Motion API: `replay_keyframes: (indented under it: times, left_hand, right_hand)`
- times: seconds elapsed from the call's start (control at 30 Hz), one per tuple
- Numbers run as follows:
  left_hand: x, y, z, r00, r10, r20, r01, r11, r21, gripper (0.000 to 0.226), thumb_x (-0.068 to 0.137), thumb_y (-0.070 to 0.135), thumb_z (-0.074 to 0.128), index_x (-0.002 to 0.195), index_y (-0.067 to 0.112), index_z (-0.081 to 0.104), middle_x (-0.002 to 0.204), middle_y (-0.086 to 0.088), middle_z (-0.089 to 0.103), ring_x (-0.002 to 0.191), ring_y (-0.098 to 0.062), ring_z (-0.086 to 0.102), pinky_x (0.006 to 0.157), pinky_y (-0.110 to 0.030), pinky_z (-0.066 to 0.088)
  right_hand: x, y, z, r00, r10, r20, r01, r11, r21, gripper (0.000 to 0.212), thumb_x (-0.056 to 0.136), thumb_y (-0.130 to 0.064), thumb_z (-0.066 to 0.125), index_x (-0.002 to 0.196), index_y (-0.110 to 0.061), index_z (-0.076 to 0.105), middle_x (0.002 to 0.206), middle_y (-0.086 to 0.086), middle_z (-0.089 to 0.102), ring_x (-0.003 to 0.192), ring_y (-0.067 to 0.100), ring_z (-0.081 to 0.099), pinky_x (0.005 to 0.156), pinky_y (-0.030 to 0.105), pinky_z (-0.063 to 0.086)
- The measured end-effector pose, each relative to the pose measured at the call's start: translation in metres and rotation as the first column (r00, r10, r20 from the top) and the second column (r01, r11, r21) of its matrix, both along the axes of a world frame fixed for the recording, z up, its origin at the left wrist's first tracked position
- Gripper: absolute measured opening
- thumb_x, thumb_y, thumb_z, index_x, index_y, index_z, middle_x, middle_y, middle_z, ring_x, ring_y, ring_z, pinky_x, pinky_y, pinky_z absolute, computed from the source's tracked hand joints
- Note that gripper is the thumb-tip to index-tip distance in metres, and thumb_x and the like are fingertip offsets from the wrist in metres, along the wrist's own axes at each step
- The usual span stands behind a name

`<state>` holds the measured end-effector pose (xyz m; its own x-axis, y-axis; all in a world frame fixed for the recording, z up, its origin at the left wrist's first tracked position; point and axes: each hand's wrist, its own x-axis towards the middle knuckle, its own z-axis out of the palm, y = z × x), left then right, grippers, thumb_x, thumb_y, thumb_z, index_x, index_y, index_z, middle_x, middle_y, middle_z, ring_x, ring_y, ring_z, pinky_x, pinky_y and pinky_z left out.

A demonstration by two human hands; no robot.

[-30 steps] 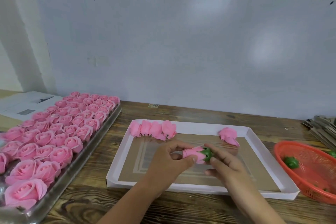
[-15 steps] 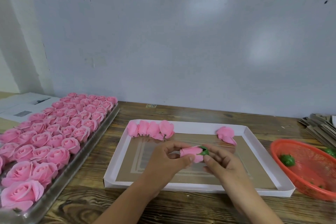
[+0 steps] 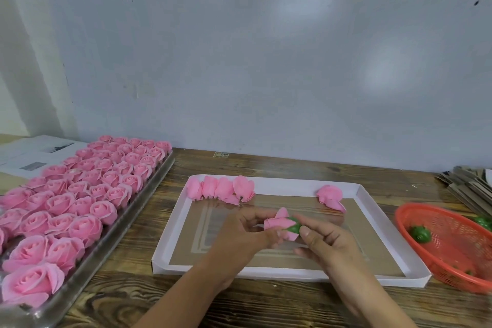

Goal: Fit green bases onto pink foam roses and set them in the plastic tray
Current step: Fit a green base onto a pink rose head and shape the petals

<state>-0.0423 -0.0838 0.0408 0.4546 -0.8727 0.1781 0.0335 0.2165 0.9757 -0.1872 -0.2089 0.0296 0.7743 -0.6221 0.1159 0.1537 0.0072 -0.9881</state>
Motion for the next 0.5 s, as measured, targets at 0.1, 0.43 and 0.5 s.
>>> replay_keyframes:
  times: [0.1,0.43,0.5]
  left_hand:
    - [-0.0015,-0.0009,-0.0002,1.000,0.001,0.014,-0.001,1.000,-0.001,0.029,0.078,0.018,0.083,0.105,0.028,0.079,0.099,-0.005,0.079,0.082,-0.011,0.072,0.073,-0.022,0.056]
    - [0.0003,-0.0017,-0.0055,0.996,0.026,0.089,-0.031,0.998,0.050,0.051,0.080,0.014,0.084,0.116,0.046,0.068,0.115,0.007,0.074,0.104,-0.016,0.073,0.083,-0.025,0.058]
    - [0.0001,-0.0021,-0.0063,0.993,0.027,0.112,-0.033,0.998,0.047,0.041,0.082,0.012,0.083,0.110,0.041,0.073,0.114,0.005,0.075,0.103,-0.018,0.073,0.084,-0.026,0.058]
  right_hand:
    - [-0.0004,0.0002,0.0000,1.000,0.003,-0.028,-0.004,1.000,-0.031,0.039,0.081,-0.027,0.061,0.117,-0.014,0.070,0.105,0.006,0.076,0.101,0.018,0.070,0.075,0.025,0.058]
    - [-0.0026,0.0021,0.0044,0.997,0.024,-0.072,-0.030,0.997,-0.076,0.030,0.092,-0.010,0.058,0.119,-0.019,0.068,0.104,0.005,0.076,0.094,0.013,0.069,0.074,0.025,0.057]
    - [-0.0033,0.0023,0.0048,0.995,0.032,-0.089,-0.039,0.996,-0.086,0.030,0.094,-0.006,0.056,0.119,-0.020,0.068,0.105,0.003,0.076,0.095,0.012,0.069,0.075,0.025,0.058]
